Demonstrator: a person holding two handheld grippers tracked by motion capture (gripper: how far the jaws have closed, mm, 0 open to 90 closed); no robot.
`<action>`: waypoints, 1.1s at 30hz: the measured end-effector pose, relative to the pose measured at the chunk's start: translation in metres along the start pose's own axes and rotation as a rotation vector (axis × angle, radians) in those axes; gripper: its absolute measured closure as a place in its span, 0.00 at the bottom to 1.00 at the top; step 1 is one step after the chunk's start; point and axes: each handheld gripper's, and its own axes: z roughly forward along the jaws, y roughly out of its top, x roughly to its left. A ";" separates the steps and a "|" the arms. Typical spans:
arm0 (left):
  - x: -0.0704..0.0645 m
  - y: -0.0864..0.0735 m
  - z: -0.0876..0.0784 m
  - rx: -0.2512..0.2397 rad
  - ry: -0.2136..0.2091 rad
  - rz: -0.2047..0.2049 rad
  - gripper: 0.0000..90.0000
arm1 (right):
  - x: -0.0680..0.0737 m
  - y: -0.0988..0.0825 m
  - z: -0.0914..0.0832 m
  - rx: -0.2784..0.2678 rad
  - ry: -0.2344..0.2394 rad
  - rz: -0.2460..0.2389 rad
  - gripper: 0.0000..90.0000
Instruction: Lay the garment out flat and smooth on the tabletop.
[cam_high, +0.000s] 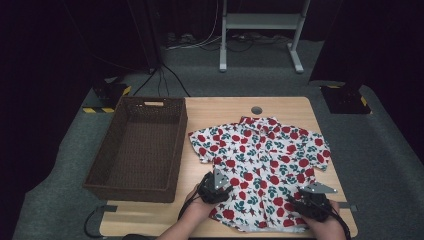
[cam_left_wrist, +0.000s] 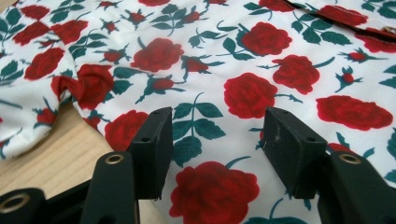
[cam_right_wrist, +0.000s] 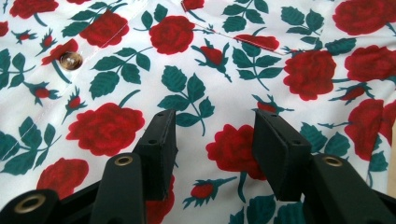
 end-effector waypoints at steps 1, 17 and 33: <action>-0.001 -0.002 -0.001 -0.002 -0.008 -0.003 0.48 | 0.002 -0.002 -0.002 0.003 0.002 -0.005 0.55; 0.029 0.029 0.020 -0.059 -0.053 -0.141 0.31 | -0.008 0.024 0.014 -0.051 -0.031 -0.009 0.49; 0.037 0.031 0.047 0.016 0.002 -0.129 0.26 | -0.037 0.042 0.048 -0.076 -0.072 0.078 0.46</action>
